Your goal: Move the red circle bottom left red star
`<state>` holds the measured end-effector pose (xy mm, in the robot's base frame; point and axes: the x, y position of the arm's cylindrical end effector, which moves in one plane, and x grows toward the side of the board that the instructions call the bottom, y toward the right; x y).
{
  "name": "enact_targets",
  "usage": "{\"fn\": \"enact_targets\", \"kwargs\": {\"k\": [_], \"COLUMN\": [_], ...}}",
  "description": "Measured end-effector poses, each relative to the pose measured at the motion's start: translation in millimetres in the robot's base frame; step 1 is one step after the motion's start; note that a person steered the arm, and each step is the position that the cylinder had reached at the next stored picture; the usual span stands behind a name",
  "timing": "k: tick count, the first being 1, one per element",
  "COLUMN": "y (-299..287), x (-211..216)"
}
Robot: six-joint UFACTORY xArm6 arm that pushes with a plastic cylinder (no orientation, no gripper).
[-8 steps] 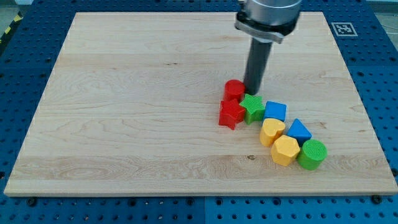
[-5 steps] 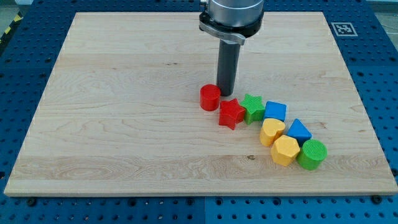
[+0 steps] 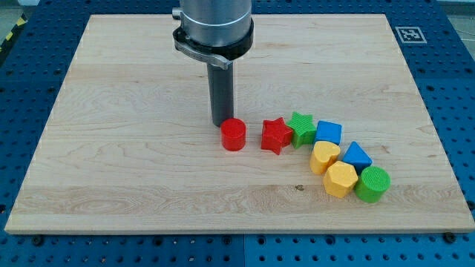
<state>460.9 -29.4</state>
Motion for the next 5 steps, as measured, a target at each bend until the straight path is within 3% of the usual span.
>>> {"fn": "enact_targets", "kwargs": {"k": [5], "y": [-20.4], "x": [26.5]}}
